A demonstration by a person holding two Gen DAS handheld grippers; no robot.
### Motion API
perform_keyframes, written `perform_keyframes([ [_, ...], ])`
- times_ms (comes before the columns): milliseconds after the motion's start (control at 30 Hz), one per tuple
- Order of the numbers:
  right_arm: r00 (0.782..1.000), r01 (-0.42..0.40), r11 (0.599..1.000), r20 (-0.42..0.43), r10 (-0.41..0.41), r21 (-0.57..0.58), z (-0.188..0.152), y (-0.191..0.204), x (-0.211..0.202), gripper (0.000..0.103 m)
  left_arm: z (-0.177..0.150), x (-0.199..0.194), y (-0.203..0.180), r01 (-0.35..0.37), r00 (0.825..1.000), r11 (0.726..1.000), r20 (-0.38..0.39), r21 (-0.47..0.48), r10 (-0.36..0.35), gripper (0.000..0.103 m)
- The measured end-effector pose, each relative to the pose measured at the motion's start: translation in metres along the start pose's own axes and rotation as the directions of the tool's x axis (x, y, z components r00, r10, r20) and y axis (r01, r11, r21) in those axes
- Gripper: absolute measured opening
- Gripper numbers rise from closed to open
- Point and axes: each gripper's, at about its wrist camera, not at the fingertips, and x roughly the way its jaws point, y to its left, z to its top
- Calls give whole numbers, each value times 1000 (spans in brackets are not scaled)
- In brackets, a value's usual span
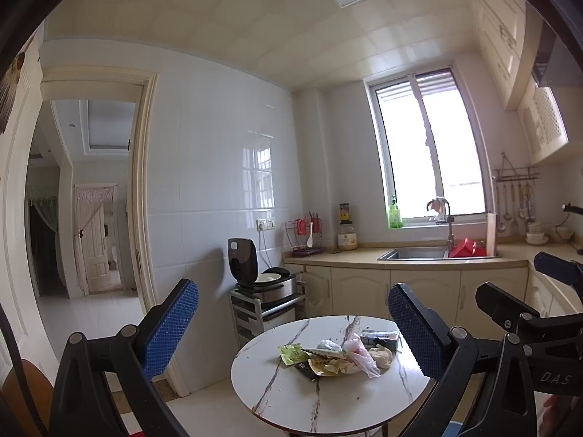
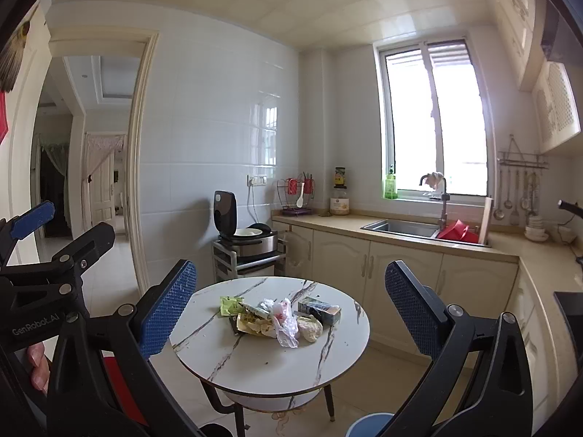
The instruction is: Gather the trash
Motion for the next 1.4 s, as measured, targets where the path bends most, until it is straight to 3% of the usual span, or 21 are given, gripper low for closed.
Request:
perform_keyframes([
  [1400, 1000, 2, 1000, -5, -2, 6, -3, -1, -1, 103, 4, -6, 2, 10, 1000, 1000, -4, 7, -10, 102],
])
